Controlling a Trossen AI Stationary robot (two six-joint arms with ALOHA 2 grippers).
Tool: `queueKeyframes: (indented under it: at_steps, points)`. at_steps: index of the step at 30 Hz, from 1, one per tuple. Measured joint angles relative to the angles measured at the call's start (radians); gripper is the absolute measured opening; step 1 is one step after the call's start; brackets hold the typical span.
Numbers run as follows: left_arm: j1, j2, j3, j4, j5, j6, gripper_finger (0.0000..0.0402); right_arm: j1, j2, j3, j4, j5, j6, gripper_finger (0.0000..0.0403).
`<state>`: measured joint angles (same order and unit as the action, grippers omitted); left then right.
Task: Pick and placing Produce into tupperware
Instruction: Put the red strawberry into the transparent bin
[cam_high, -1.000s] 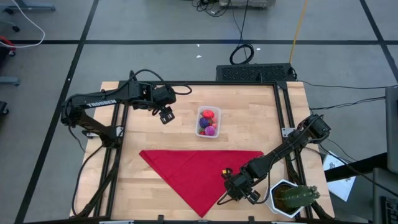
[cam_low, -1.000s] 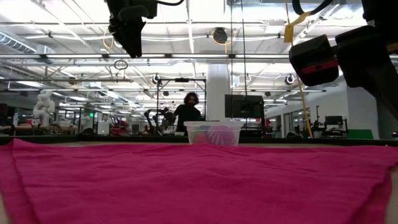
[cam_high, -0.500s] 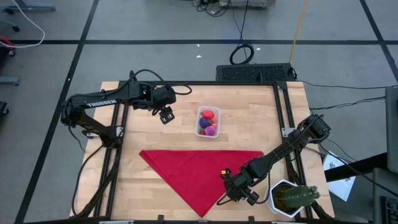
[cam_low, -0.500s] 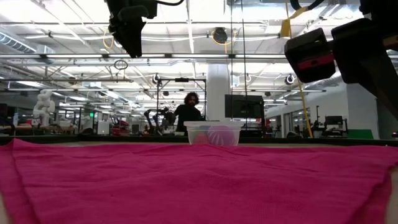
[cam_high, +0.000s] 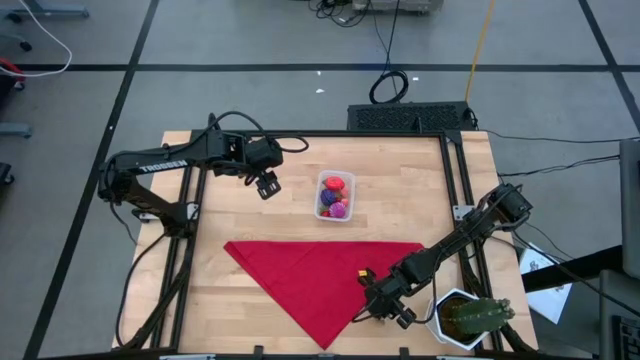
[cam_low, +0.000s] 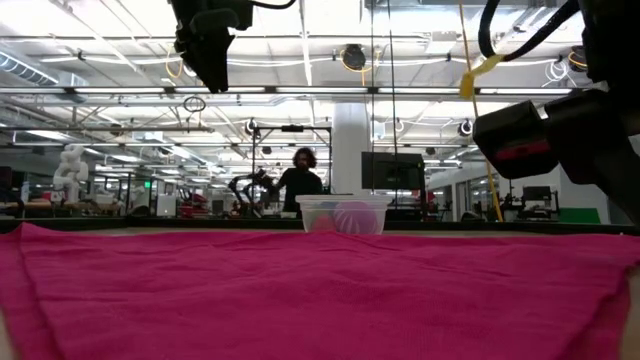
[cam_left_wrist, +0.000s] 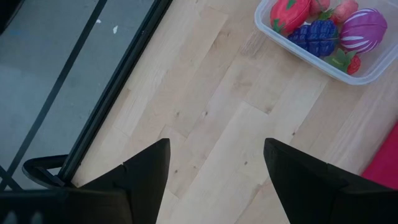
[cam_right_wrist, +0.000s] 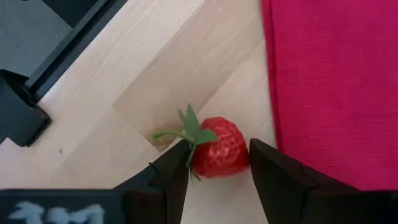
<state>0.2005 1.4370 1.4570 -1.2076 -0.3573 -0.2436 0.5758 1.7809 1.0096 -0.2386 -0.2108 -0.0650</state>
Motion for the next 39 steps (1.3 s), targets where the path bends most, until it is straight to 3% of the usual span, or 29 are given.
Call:
queueKeyframes:
  at_steps: [13, 22, 39]
  points:
    - [0.000, 0.000, 0.000, 0.000, 0.000, 0.000, 0.0267, 0.000, 0.000, -0.010, 0.006, 0.000, -0.001, 0.0157]
    - [0.000, 0.000, 0.000, 0.000, 0.000, 0.000, 0.0266, 0.000, 0.000, -0.010, 0.005, 0.000, 0.001, 0.0124]
    - [0.000, 0.000, 0.000, 0.000, 0.000, 0.000, 0.0266, 0.000, 0.000, -0.011, 0.035, 0.004, 0.002, 0.0127]
